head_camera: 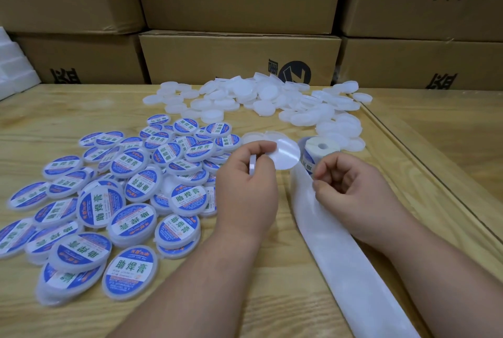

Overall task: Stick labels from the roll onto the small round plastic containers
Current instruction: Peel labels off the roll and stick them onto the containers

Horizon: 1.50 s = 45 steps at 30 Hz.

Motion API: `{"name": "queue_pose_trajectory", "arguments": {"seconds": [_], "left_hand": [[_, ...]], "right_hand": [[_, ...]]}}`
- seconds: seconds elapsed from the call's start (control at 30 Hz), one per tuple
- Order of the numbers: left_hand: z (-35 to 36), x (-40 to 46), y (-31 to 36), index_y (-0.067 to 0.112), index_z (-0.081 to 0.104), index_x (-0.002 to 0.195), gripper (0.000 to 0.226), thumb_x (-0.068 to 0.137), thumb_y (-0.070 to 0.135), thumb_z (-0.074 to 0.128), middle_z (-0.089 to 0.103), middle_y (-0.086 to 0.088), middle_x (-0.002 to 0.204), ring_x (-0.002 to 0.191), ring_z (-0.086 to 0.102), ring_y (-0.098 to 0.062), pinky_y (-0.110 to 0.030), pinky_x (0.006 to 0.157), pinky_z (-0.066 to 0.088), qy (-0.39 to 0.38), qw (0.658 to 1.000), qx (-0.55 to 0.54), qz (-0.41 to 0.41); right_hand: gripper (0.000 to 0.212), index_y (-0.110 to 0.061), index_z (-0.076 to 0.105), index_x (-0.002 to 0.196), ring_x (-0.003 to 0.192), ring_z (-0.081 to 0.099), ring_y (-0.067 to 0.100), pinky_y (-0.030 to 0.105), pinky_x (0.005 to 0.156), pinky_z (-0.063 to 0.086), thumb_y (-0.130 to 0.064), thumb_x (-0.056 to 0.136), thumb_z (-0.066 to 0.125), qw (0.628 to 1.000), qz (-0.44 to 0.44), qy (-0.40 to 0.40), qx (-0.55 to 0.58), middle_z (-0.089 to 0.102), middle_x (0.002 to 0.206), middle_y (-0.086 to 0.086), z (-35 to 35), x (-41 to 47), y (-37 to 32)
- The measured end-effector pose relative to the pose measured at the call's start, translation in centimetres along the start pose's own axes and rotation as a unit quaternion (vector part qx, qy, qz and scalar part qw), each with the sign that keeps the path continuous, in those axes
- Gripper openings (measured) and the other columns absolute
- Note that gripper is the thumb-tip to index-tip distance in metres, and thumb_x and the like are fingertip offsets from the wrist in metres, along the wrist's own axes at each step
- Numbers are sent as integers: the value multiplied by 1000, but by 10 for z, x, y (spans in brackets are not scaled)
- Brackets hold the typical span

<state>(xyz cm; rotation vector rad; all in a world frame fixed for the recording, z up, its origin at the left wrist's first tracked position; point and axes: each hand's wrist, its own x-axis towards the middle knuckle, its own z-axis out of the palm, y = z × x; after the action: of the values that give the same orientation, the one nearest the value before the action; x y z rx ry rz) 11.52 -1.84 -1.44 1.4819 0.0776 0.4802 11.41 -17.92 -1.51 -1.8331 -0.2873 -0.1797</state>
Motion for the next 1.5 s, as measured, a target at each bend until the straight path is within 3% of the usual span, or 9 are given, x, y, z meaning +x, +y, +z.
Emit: {"name": "queue_pose_trajectory", "arguments": {"seconds": [0.2, 0.47, 0.63, 0.73, 0.83, 0.97, 1.1, 1.27, 1.5], "left_hand": [[1, -2, -1, 27, 76, 83, 27, 75, 24, 51, 75, 9, 88, 76, 66, -13, -23, 65, 52, -51, 998, 2, -30], [0, -4, 1, 33, 77, 79, 27, 74, 24, 51, 73, 9, 78, 63, 62, -7, -31, 66, 56, -111, 993, 6, -35], [0, -3, 2, 26, 76, 77, 26, 75, 22, 51, 73, 5, 77, 64, 64, -12, -32, 62, 55, -121, 991, -21, -45], [-1, -3, 4, 21, 75, 81, 23, 80, 21, 51, 68, -1, 71, 63, 63, -18, -30, 55, 52, -152, 984, -82, -51], [-4, -1, 9, 27, 68, 92, 24, 76, 23, 52, 63, -16, 84, 61, 63, -28, -28, 44, 44, -194, 966, -160, -62], [-8, 1, 9, 17, 46, 100, 27, 75, 23, 37, 63, -20, 80, 61, 63, -33, -22, 37, 34, -180, 948, -234, -119], [-6, 4, 9, 13, 48, 98, 19, 99, 10, 30, 73, -18, 90, 80, 71, -32, -28, 42, 47, -156, 947, -233, -153], [-4, 7, 9, 10, 68, 105, 28, 107, 14, 40, 75, -8, 116, 107, 73, -19, -42, 72, 63, -144, 936, -261, -186], [-3, 7, 9, 7, 65, 111, 30, 106, 21, 40, 75, -19, 110, 96, 73, -30, -39, 66, 62, -163, 931, -248, -211]], "right_hand": [[29, -30, 70, 92, 63, 51, 8, 18, 60, 45, -1, 88, 74, 994, -79, 75, 16, 54, 67, -10, 1, 1, -2], [25, -29, 73, 87, 64, 52, 10, 18, 63, 46, -4, 84, 79, 990, -97, 106, -11, 61, 75, -8, 1, 0, -7], [24, -23, 72, 81, 61, 51, 7, 15, 60, 43, 0, 84, 77, 988, -107, 101, -38, 64, 80, 5, 1, -1, -10], [27, -21, 69, 76, 59, 49, 6, 14, 59, 42, 4, 84, 73, 988, -104, 103, -47, 62, 78, 3, 1, -1, -10], [28, -19, 66, 74, 59, 49, 6, 14, 57, 42, 7, 85, 70, 989, -87, 114, -24, 61, 72, 0, 1, -1, -9], [27, -19, 65, 71, 51, 46, 3, 12, 52, 39, 2, 88, 69, 989, -42, 134, 54, 56, 61, -14, -3, 1, -9], [13, -22, 64, 66, 44, 31, 13, 25, 43, 28, -17, 78, 65, 983, 38, 105, 145, 43, 52, -3, -4, 2, -10], [11, -21, 63, 67, 45, 23, 13, 22, 42, 21, -18, 77, 63, 977, 98, 32, 189, 36, 53, -2, -6, 3, -9], [15, -23, 68, 67, 43, 25, 7, 17, 39, 25, -21, 82, 70, 983, 116, -45, 132, 36, 52, -7, -1, -1, -13]]}}
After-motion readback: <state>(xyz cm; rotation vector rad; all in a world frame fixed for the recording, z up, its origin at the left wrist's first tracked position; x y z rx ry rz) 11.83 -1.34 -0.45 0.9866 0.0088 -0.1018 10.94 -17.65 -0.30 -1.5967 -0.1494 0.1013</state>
